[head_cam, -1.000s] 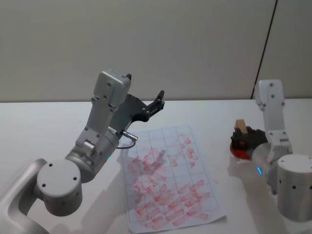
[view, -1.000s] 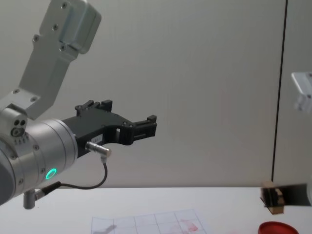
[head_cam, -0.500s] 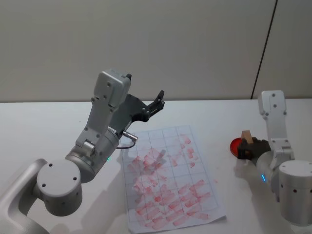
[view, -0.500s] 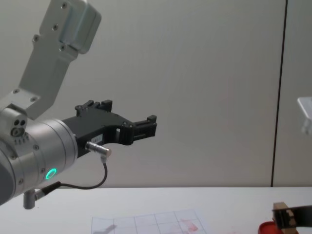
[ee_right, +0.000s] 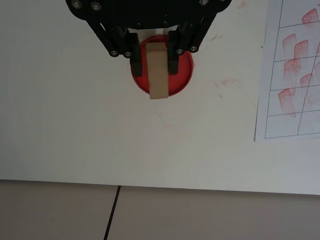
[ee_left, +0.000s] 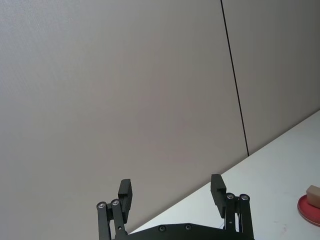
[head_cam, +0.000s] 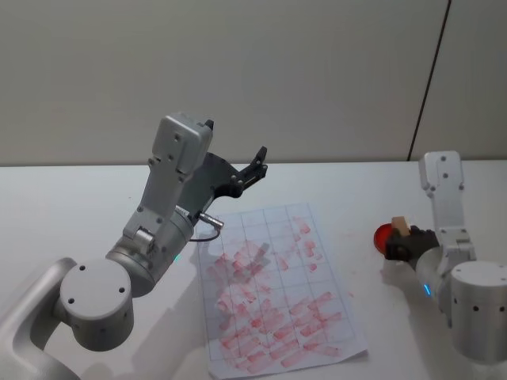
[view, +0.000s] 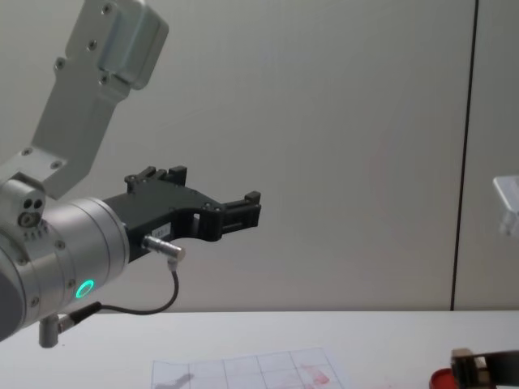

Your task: Use the one hand to pick up the stamp and affix it onto the A4 paper.

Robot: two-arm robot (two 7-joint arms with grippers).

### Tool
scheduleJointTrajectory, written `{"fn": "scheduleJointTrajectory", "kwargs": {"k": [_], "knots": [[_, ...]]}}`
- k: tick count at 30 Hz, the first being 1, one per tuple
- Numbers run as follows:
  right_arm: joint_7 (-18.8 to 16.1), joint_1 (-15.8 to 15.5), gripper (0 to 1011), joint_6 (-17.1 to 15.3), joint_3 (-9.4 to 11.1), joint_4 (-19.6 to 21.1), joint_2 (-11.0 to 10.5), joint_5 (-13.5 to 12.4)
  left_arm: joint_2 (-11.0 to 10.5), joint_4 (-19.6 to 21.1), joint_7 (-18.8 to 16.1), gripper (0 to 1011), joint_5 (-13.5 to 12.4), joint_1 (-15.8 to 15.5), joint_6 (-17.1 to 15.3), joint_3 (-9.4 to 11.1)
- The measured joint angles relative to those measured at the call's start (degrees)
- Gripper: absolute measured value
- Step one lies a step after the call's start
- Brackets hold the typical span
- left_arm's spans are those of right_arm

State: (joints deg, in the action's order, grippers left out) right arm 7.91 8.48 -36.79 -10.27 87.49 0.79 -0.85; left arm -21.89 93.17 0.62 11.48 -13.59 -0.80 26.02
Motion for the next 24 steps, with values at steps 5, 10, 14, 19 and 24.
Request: {"fn": "scheduleJointTrajectory", "kwargs": {"k": [5, 10, 14, 19, 24], "knots": [[-0.42, 0.28, 423, 0.77, 0.03, -0.51, 0.22, 0.16, 0.0, 0.0, 0.0, 1001, 0.0, 0.0, 0.0, 0.0], [-0.81, 0.36, 596, 1.71, 0.06, -0.56, 0.39, 0.35, 0.0, 0.0, 0.0, 1001, 0.0, 0.0, 0.0, 0.0], [-1.09, 0.14, 710, 2.85, 0.07, 0.08, 0.42, 0.59, 0.0, 0.0, 0.0, 1001, 0.0, 0.0, 0.0, 0.0], [-1.6, -0.67, 864, 5.16, 0.06, 1.64, 0.22, 1.23, 0.0, 0.0, 0.0, 1001, 0.0, 0.0, 0.0, 0.0], [-2.09, -1.67, 992, 7.51, 0.03, 3.28, -0.19, 1.99, 0.0, 0.0, 0.0, 1001, 0.0, 0.0, 0.0, 0.0]]}}
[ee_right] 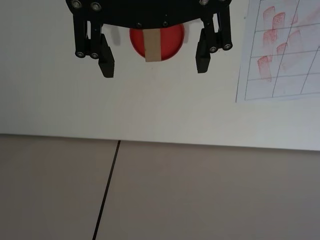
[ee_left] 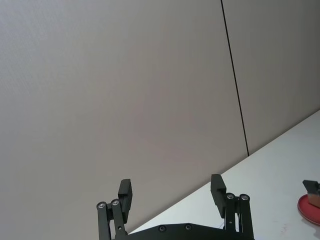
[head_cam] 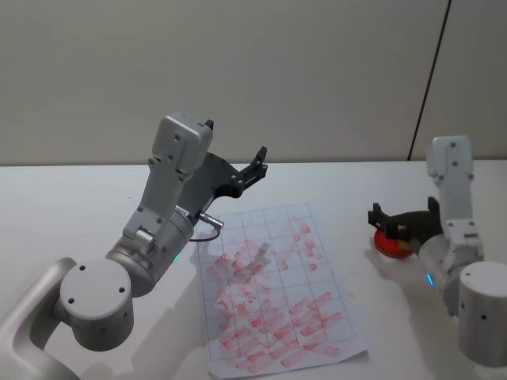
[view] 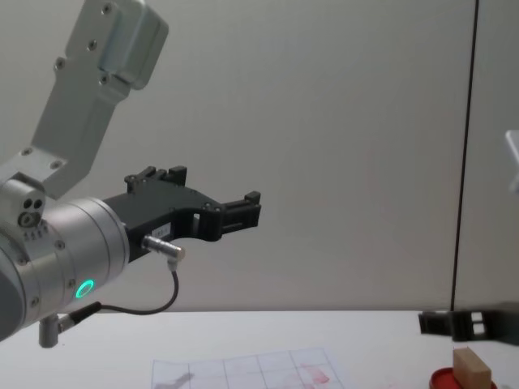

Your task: Use the one hand to pick up the stamp and affix it onto the A4 paper.

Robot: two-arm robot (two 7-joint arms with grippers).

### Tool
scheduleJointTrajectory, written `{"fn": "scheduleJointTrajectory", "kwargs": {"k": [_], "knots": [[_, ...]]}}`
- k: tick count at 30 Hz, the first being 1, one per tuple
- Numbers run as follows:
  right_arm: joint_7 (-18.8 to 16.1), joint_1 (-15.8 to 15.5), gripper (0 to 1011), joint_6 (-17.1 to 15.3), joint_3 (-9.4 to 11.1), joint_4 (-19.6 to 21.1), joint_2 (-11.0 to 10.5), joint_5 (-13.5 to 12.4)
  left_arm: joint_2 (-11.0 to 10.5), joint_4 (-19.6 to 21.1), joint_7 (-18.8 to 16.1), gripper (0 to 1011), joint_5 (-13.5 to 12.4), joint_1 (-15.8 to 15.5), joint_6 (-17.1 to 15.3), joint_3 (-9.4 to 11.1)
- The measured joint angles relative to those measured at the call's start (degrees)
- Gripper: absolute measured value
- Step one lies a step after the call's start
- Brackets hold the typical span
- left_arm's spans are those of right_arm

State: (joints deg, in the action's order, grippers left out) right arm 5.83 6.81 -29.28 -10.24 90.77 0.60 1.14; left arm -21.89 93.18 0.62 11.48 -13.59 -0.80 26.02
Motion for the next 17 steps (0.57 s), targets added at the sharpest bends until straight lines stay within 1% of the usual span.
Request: {"fn": "scheduleJointTrajectory", "kwargs": {"k": [3, 4, 5, 7, 9, 10, 11, 13, 16, 17], "knots": [[-0.48, -1.04, 1001, 2.39, 0.01, 1.41, -0.51, 0.76, 0.0, 0.0, 0.0, 1001, 0.0, 0.0, 0.0, 0.0], [-0.48, -1.04, 1001, 2.39, 0.01, 1.41, -0.51, 0.76, 0.0, 0.0, 0.0, 1001, 0.0, 0.0, 0.0, 0.0], [-0.71, -1.49, 1001, 3.58, 0.07, 2.09, -0.82, 1.1, 0.0, 0.0, 0.0, 1001, 0.0, 0.0, 0.0, 0.0], [-0.93, -2.04, 1001, 4.64, 0.15, 2.8, -1.16, 1.39, 0.0, 0.0, 0.0, 1001, 0.0, 0.0, 0.0, 0.0], [-1.37, -3.02, 1001, 6.85, 0.32, 3.95, -1.87, 1.94, 0.0, 0.0, 0.0, 1001, 0.0, 0.0, 0.0, 0.0], [-1.37, -3.02, 1001, 6.85, 0.32, 3.95, -1.87, 1.94, 0.0, 0.0, 0.0, 1001, 0.0, 0.0, 0.0, 0.0], [-1.6, -3.52, 1001, 8.26, 0.45, 4.52, -2.24, 2.23, 0.0, 0.0, 0.0, 1001, 0.0, 0.0, 0.0, 0.0], [-1.81, -4.12, 1001, 9.46, 0.59, 5.18, -2.69, 2.49, 0.0, 0.0, 0.0, 1001, 0.0, 0.0, 0.0, 0.0], [-2.31, -5.55, 1001, 12.88, 0.97, 6.6, -3.82, 3.13, 0.0, 0.0, 0.0, 1001, 0.0, 0.0, 0.0, 0.0], [-2.4, -5.71, 1001, 13.52, 1.03, 6.79, -3.96, 3.24, 0.0, 0.0, 0.0, 1001, 0.0, 0.0, 0.0, 0.0]]}}
